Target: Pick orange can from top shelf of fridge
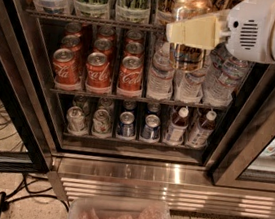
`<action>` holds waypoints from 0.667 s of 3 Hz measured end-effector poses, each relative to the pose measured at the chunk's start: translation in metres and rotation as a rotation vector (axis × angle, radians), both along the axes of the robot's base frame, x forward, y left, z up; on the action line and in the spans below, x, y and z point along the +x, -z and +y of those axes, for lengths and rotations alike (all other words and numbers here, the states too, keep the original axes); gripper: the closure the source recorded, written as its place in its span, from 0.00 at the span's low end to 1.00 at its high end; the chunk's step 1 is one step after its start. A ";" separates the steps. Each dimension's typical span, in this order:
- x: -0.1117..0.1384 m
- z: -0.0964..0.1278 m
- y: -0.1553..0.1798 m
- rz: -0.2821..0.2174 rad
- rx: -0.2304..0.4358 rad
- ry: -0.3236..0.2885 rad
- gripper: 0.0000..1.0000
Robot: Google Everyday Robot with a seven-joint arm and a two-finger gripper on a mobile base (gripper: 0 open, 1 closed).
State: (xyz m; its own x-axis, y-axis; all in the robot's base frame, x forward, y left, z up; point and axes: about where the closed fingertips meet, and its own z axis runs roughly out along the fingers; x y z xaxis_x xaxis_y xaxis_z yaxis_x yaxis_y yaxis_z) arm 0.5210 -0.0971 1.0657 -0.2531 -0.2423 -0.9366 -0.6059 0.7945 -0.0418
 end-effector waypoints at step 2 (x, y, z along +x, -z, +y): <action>-0.014 0.011 0.008 0.050 -0.010 -0.056 1.00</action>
Offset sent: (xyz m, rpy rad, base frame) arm -0.0135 0.0109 -0.0058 -0.0066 0.0467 0.0553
